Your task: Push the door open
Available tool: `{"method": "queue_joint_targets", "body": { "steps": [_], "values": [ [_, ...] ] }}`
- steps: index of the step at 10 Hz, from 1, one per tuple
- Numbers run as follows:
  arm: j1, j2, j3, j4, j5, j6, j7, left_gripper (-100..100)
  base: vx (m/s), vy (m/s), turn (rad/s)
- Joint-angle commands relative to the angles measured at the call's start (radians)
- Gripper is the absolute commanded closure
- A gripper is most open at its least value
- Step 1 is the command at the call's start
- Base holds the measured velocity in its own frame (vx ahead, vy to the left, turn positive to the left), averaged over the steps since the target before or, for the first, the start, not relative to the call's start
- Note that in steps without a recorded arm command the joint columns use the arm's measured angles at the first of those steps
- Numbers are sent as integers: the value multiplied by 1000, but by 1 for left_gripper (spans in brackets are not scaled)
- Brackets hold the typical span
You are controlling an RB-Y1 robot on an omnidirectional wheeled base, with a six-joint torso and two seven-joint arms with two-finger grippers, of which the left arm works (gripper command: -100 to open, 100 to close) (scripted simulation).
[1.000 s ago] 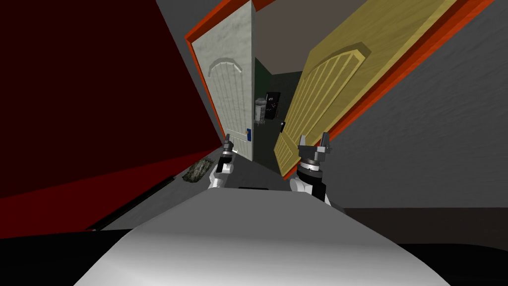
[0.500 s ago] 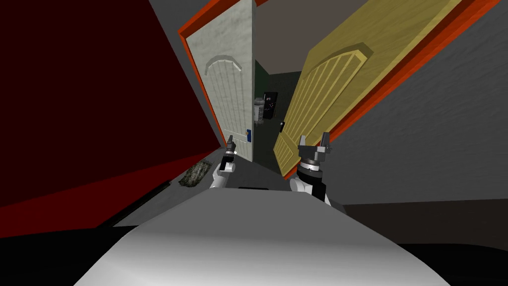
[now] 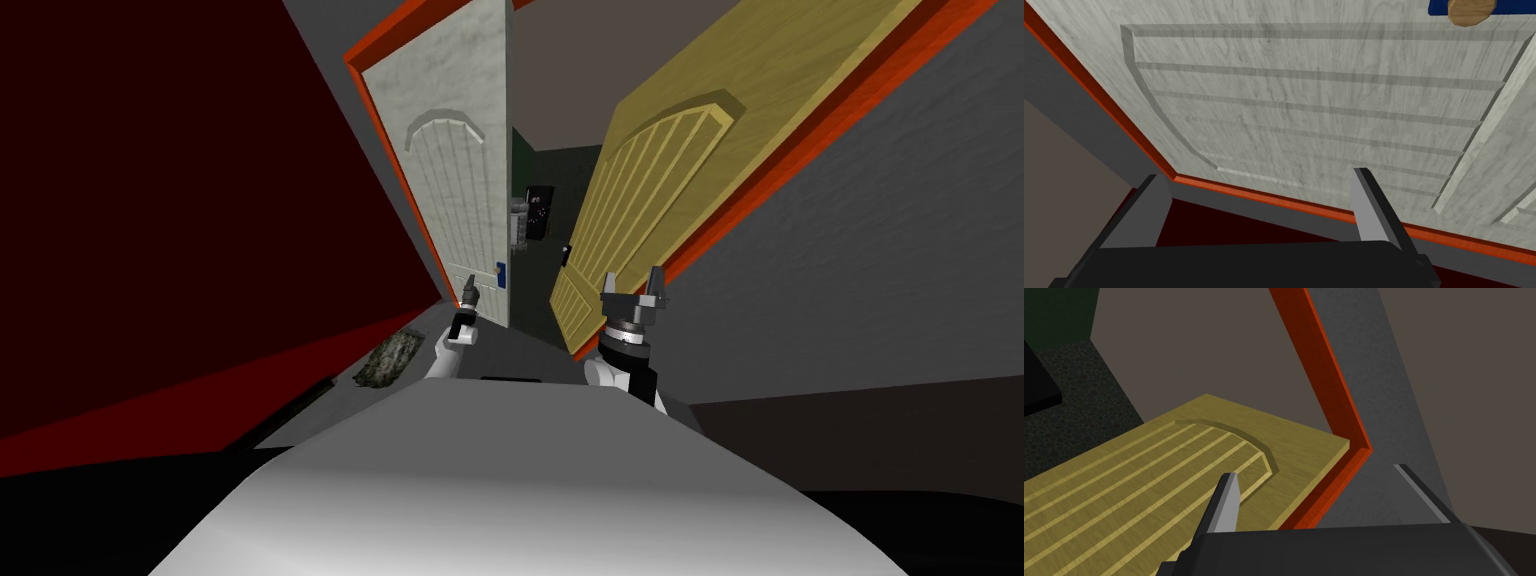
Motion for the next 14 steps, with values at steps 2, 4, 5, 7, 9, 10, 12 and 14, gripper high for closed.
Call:
{"method": "queue_joint_targets", "body": {
  "steps": [2,4,5,7,9,10,12,14],
  "values": [
    [-29,-6,-4,56,2,3,-3,-100,48,114,-84],
    [-67,-11,-8,125,5,5,-6,-100,53,80,-99],
    [-85,-14,-10,158,7,6,-7,-100,52,110,-101],
    [-120,-21,-13,219,9,9,-10,-100,65,110,-99],
    [-155,-28,-17,281,12,11,-12,-100,53,117,-109],
    [-155,-28,-17,287,12,11,-12,-100,37,85,-29],
    [-187,-37,-20,346,15,13,-14,-100,35,81,-69],
    [-219,-45,-23,404,18,15,-17,-100,57,101,-108]
  ]
}}
